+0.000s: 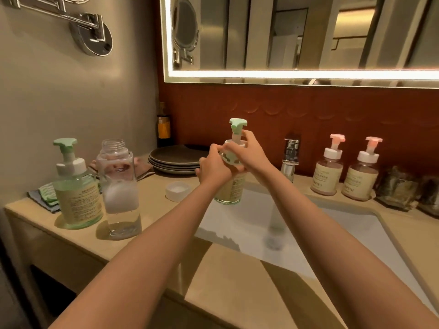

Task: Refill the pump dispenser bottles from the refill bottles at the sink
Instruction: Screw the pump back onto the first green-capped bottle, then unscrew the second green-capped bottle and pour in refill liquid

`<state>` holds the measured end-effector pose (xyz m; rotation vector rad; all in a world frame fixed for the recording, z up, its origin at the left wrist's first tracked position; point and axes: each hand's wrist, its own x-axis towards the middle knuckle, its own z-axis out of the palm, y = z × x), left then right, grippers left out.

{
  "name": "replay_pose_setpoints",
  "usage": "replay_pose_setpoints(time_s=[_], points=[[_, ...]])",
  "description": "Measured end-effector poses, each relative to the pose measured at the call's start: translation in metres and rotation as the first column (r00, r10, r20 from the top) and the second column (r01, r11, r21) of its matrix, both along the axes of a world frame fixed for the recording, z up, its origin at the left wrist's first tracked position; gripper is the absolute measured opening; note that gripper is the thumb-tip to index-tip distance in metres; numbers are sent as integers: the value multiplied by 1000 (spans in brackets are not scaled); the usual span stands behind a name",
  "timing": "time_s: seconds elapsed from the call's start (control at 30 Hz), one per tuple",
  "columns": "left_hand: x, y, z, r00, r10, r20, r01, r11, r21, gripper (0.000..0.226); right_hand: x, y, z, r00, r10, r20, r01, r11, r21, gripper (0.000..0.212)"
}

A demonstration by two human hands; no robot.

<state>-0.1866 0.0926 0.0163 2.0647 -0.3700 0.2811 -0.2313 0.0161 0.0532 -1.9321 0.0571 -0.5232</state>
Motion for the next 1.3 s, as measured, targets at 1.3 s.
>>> replay_pose_setpoints(time_s=[1.3], points=[[177, -108, -26, 981, -183, -63, 181, 983, -35, 89, 165, -105, -72, 950, -200, -240, 254, 942, 219, 63]])
